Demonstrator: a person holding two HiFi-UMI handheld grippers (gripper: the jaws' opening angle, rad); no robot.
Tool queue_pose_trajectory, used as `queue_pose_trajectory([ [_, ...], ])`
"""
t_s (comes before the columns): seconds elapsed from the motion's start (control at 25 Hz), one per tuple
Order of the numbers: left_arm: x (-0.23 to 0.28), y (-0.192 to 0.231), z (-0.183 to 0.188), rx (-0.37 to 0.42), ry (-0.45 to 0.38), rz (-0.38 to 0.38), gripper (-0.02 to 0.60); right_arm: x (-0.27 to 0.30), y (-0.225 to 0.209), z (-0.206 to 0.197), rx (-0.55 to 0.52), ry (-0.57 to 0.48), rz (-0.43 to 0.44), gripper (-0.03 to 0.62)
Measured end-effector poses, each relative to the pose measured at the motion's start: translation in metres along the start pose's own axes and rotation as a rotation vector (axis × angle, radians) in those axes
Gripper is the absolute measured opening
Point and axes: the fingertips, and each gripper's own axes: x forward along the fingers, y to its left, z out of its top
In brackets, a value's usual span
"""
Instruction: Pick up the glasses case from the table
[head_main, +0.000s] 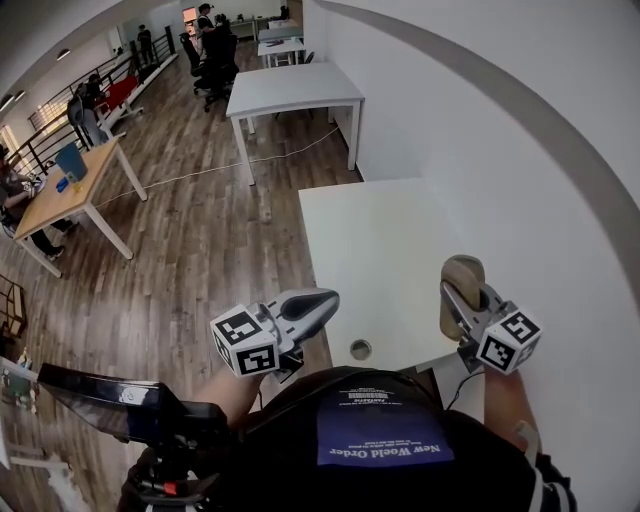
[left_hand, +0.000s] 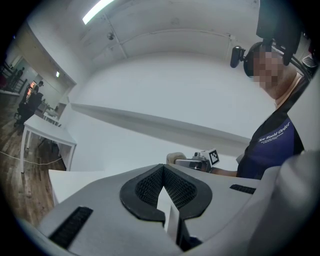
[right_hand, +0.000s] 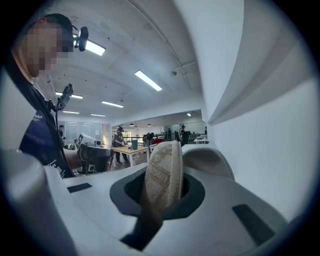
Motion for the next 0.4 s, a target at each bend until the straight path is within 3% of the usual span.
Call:
queue_pose_trajectory([
  [0.4, 0.0004, -0.0019, 0.0013, -0.01, -0.009, 0.004, 0.003, -0.0033, -0.0007, 0.0007, -0.014, 0.011, -0.002, 0.022],
])
